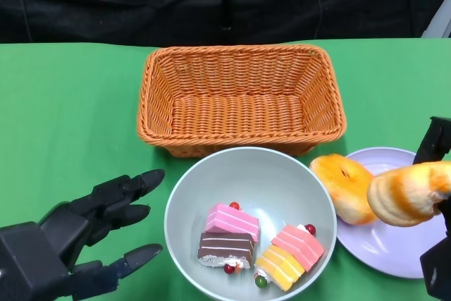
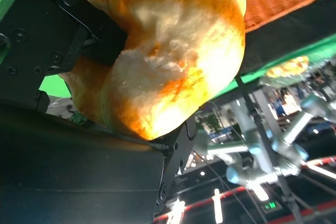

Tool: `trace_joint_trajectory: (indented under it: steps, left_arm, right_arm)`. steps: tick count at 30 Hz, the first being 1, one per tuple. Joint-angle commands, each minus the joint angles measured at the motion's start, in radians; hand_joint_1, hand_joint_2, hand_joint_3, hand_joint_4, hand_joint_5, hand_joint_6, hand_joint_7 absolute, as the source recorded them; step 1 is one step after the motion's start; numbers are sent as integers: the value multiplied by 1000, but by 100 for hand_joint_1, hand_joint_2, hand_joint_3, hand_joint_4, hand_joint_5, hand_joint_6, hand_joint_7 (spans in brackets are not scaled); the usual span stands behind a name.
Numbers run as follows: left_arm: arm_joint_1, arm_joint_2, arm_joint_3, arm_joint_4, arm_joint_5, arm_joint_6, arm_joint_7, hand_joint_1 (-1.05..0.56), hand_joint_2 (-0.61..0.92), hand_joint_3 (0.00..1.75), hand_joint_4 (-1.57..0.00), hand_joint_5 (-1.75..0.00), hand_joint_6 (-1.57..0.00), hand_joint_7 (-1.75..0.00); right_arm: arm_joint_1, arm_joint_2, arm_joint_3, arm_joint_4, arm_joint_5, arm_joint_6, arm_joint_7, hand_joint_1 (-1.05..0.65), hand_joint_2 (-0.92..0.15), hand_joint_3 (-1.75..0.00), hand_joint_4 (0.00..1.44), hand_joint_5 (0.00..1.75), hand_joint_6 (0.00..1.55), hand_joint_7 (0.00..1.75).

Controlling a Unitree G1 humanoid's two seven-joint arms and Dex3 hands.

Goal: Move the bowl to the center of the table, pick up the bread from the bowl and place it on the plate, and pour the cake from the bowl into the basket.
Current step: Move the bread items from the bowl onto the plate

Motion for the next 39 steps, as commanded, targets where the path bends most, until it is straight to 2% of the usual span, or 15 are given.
trace_joint_trajectory:
  steps: [1,3,5,6,7,9,10,12,14,16,23,30,33,35,39]
  left_arm:
    - [9,20,10,-17,-7,8,-20,-50,92,37,-12,-58,-31,0]
    - [10,20,11,-20,-8,11,-22,-50,92,37,-12,-58,-31,0]
    - [13,19,11,-25,-8,18,-23,-50,92,37,-12,-58,-31,0]
    - [13,18,11,-27,-8,20,-24,-50,92,37,-12,-58,-31,0]
    - [12,18,11,-27,-6,21,-25,-51,92,37,-11,-58,-31,0]
    - [12,18,11,-29,-5,25,-26,-51,92,36,-11,-58,-31,0]
    - [11,17,11,-30,-4,27,-26,-51,92,36,-11,-58,-31,0]
    - [10,16,10,-30,-5,27,-26,-51,92,36,-11,-58,-31,0]
    - [9,13,9,-29,-6,28,-26,-50,92,36,-12,-58,-32,0]
    - [10,14,8,-33,-5,32,-25,-51,92,36,-12,-58,-32,0]
    - [14,13,5,-38,-6,43,-26,-51,92,35,-10,-57,-31,0]
    - [22,17,1,-33,30,0,-15,-52,92,36,-11,-57,-32,0]
    - [29,16,-2,-36,55,-26,-10,-53,92,36,-12,-57,-32,0]
    - [33,8,-3,-38,65,-42,-8,-52,92,35,-12,-57,-32,0]
    - [36,5,-2,-41,73,-52,-9,-53,92,34,-12,-56,-31,0]
  right_arm:
    - [-19,-43,11,51,-27,38,13,1,-18,-144,97,175,84,154]
    - [-29,-60,23,68,-31,70,52,0,-17,-147,96,175,90,137]
    - [-38,-72,38,66,-35,122,107,-2,-26,-132,88,175,98,93]
    - [-43,-77,48,59,-42,159,145,-4,-35,-112,83,157,93,71]
    - [-49,-85,59,51,-53,197,186,-8,-48,-83,71,121,84,43]
    - [-59,-105,81,42,-69,244,247,-22,-72,-36,46,66,60,11]
    - [-61,-110,86,38,-72,256,260,-24,-79,-22,44,53,56,6]
    - [-64,-120,101,32,-95,275,274,-27,-86,-10,42,43,53,2]
    - [-66,-131,121,25,-125,296,287,-50,-90,-4,16,46,32,1]
    - [-67,-139,137,17,-155,313,289,-61,-92,-5,3,54,23,1]
    - [-57,-145,163,-2,-196,346,281,-72,-92,-9,0,36,14,2]
    - [-42,-145,182,4,-253,319,160,-72,-92,-11,0,25,12,1]
    - [-42,-140,189,13,-282,315,106,-70,-92,-14,0,30,14,2]
    - [-45,-135,196,18,-307,322,81,-66,-92,-18,0,55,18,5]
    - [-64,-133,210,38,-331,352,96,-63,-92,-21,2,76,27,9]
